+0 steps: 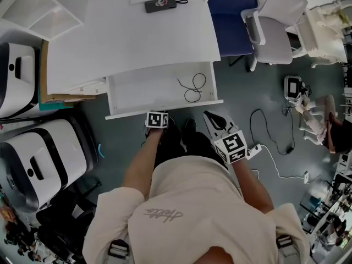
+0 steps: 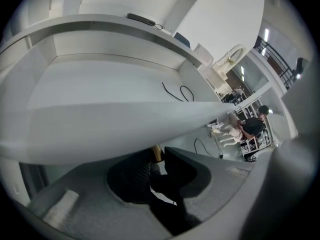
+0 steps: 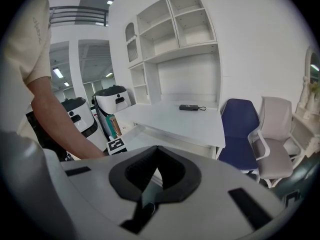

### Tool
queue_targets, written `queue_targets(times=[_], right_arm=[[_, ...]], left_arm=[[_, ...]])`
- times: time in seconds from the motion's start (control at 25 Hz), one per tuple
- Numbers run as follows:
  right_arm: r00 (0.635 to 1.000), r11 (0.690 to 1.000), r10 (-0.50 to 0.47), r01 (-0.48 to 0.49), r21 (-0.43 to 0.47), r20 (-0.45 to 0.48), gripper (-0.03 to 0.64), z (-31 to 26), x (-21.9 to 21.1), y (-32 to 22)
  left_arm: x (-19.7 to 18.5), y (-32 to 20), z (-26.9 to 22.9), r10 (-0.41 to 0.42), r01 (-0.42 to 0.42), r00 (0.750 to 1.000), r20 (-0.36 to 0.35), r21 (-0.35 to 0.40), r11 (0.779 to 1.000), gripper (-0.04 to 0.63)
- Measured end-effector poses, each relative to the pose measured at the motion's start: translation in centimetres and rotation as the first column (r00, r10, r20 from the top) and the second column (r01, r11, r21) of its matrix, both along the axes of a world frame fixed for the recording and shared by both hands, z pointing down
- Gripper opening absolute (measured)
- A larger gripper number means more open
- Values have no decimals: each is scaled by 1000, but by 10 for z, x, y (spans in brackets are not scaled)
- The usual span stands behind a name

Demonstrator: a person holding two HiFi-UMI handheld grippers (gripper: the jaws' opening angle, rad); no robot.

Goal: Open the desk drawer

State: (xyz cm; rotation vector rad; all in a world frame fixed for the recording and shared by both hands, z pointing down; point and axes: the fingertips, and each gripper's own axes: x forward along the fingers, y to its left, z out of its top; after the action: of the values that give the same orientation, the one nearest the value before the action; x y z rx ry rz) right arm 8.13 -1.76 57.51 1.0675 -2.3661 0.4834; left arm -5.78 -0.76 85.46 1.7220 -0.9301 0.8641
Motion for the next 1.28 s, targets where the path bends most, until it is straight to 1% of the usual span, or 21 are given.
queue_targets(times=[0.28,0.4,0.56,0.76,0.84,1.08,1.28], right_arm=[[1000,1000,-18,18,-4,18,2,1,17,10],[999,1000,-25,25,-1,30,2,2,21,13],[998,999,-43,43,-7,43,2,5,28,20],[997,998,-62,64,-18,54,2,11,40,26],[996,997,-72,74,-24,61,2,15,45,28],[994,996,-78,82,-45,75,2,30,64,29],[994,997,-24,32,-74,103,2,34,72,19]], left_arm=[[4,20,1,-13,14,1000,21,-19,1000,94],[4,26,1,-7,7,1000,29,-10,1000,94],[6,33,0,-32,32,999,43,-12,999,92],[5,37,-2,0,-1,997,83,5,1000,83],[4,36,-2,-2,1,995,96,13,1000,83],[5,34,0,-44,42,994,100,24,999,81],[2,35,-1,-132,132,989,69,12,991,81]])
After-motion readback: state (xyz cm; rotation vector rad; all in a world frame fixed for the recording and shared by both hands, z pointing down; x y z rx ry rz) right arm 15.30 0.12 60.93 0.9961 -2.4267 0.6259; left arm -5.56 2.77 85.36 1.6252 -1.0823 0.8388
